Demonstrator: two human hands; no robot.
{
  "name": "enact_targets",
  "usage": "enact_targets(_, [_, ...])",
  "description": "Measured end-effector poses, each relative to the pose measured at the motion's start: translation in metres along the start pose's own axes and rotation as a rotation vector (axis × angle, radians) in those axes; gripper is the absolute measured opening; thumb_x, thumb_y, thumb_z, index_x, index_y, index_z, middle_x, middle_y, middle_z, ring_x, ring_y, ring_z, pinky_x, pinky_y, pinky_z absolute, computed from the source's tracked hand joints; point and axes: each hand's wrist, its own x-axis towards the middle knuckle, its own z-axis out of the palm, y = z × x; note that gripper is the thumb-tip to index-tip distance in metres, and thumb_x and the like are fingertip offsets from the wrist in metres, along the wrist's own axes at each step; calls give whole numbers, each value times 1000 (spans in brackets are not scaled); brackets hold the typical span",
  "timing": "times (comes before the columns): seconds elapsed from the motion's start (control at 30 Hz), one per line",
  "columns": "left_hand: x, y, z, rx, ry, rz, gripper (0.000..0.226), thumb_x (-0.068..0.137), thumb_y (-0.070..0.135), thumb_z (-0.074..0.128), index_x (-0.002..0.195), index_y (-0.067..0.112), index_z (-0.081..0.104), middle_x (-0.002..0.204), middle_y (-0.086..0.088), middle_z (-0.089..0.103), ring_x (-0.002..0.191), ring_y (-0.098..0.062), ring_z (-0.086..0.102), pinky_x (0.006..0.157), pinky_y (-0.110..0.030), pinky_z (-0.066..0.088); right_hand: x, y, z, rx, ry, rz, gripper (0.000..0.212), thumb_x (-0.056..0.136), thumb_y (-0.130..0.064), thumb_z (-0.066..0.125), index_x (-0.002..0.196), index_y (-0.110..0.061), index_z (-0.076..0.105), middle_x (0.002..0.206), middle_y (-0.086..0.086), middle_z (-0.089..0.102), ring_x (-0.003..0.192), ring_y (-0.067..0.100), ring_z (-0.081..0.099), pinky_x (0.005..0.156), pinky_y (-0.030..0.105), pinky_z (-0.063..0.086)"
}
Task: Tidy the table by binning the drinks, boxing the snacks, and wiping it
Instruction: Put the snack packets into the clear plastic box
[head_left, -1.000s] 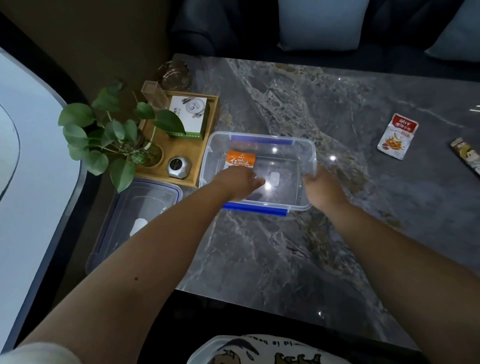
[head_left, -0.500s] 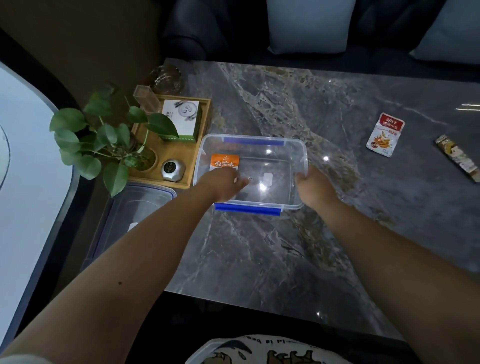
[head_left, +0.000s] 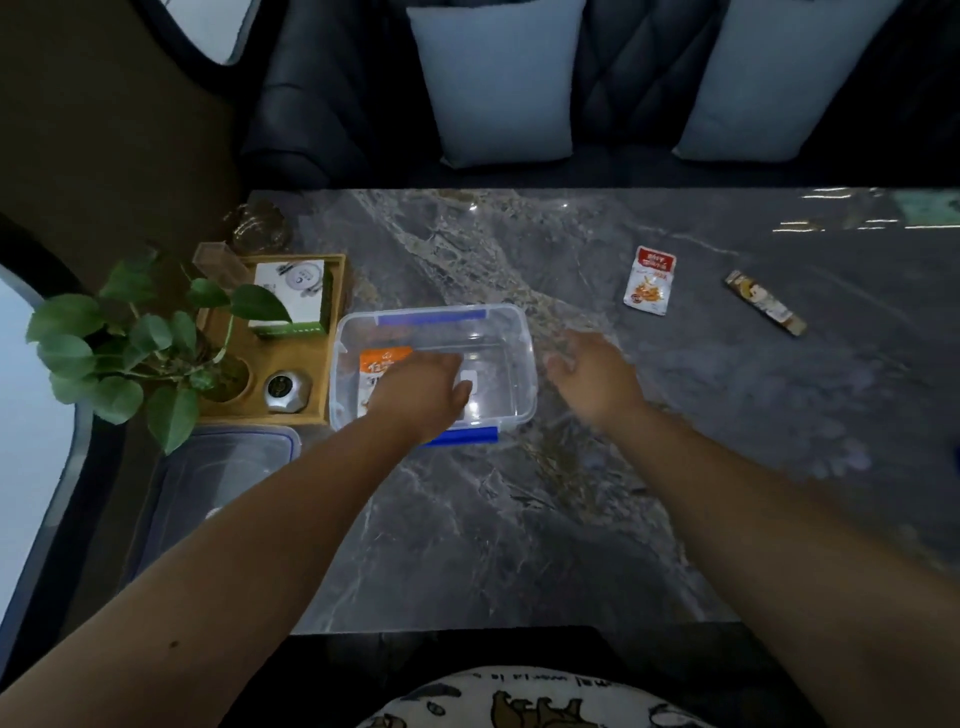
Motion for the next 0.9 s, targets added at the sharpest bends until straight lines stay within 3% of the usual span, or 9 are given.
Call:
enact_targets(0.1, [7, 32, -3, 98, 30, 139, 44, 94, 41, 45, 127, 15, 54, 124, -12, 62, 109, -33, 57, 89, -41, 45, -20, 13, -19, -120, 29, -74, 52, 92, -33, 49, 137, -7, 43, 138, 19, 46, 126, 34, 43, 106, 37, 36])
enact_targets(0.3, [30, 99, -3, 132, 47, 241, 41, 92, 37, 45, 125, 14, 55, 120, -10, 62, 107, -32, 57, 88, -39, 41, -43, 55, -48, -198, 92, -15, 45, 90, -33, 50, 127, -7, 48, 132, 16, 50, 121, 34, 42, 100, 38, 38])
enact_targets(0.47, [56, 142, 6, 134, 43, 300, 41, 91, 35, 46, 123, 12, 55, 119, -12, 61, 108, -33, 54, 89, -39, 40, -40, 104, -69, -212, 109, 45, 51, 90, -32, 50, 133, -5, 45, 136, 18, 48, 125, 35, 40, 104, 39, 34])
enact_targets(0.7, [111, 201, 36, 106, -34, 213, 44, 94, 38, 42, 129, 13, 50, 127, -12, 57, 115, -33, 51, 95, -40, 38, -11, 188, -97, -193, 18, 76, 54, 92, -31, 49, 138, -5, 38, 143, 18, 41, 131, 34, 34, 107, 37, 30])
enact_targets(0.9, [177, 239, 63, 106, -57, 114, 45, 92, 37, 45, 126, 10, 50, 123, -15, 58, 109, -35, 53, 88, -40, 43, 45, 261, -129, -232, -22, 59, 50, 93, -28, 47, 135, -3, 39, 136, 21, 45, 123, 37, 41, 103, 40, 33])
